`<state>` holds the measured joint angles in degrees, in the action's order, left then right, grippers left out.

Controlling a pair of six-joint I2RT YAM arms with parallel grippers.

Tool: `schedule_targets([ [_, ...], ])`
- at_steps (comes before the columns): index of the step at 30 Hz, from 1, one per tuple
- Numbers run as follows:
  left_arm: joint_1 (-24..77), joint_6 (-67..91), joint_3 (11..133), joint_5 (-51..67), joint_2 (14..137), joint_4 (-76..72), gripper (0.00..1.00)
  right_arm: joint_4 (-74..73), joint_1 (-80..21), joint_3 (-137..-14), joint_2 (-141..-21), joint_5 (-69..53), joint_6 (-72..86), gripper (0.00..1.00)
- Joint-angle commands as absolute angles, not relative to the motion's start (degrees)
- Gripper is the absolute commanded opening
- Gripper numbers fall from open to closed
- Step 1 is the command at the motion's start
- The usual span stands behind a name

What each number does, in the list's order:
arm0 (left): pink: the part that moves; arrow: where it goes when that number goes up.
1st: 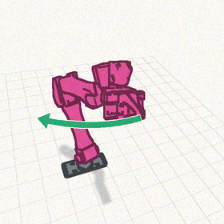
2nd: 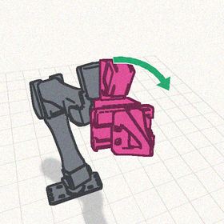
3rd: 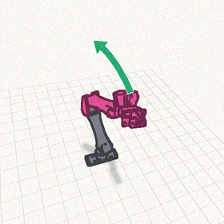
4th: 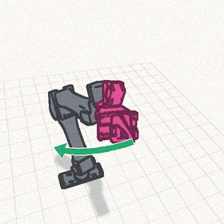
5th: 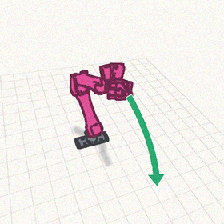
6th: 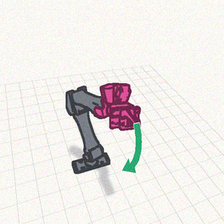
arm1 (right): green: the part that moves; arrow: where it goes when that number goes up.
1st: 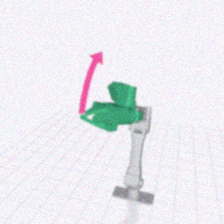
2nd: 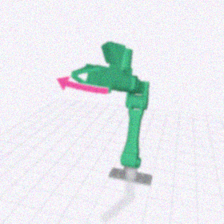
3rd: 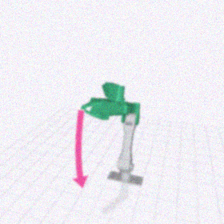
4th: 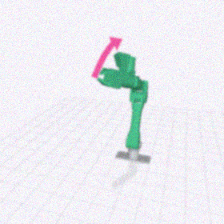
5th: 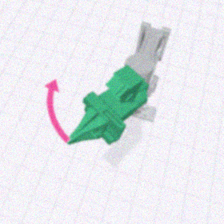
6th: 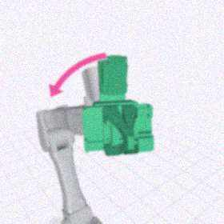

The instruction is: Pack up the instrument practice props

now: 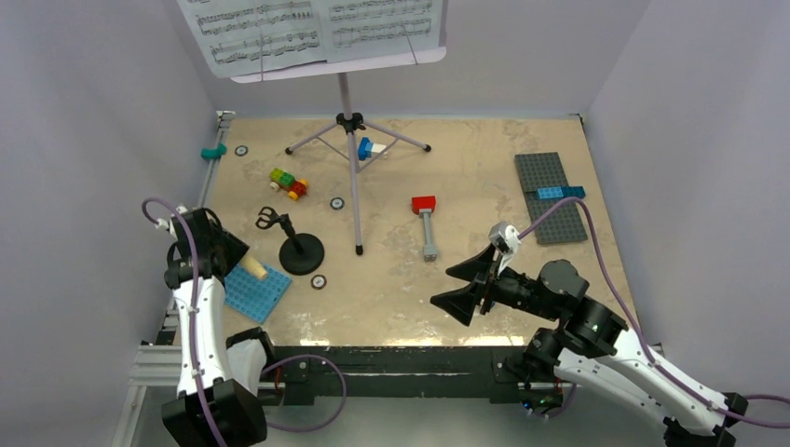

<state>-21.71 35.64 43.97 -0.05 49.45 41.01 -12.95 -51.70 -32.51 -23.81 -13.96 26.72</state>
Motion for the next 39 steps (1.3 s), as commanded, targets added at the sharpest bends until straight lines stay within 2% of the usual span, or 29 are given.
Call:
schedule_targets([
  [1, -22.5, 40.9, 36.54, 0.94, 47.55, 33.02, 0.0, -12.17, -51.6, -31.72, -23.5, -12.86, 25.34, 0.95],
  [8, -20.86, 49.3, 28.63, 3.13, 46.33, 25.91, 0.0, -11.29, -51.59, -32.55, -25.62, -13.74, 25.05, 0.95],
  [15, -9.32, 54.33, 27.84, -11.0, 47.39, 26.78, 0.0, -12.33, -51.61, -33.21, -25.85, -13.02, 25.72, 0.95],
  [27, -7.88, 58.96, 24.39, -12.48, 51.94, 22.94, 0.04, -13.56, -51.6, -32.14, -23.81, -12.0, 27.27, 0.95],
  [35, -6.24, 59.13, 20.84, -13.23, 49.31, 17.65, 0.09, -14.05, -51.66, -31.82, -23.65, -11.81, 27.6, 0.95],
  [39, -6.14, 58.89, 21.04, -13.46, 48.48, 18.23, 0.19, -13.84, -51.6, -32.03, -24.43, -12.12, 27.69, 0.95],
])
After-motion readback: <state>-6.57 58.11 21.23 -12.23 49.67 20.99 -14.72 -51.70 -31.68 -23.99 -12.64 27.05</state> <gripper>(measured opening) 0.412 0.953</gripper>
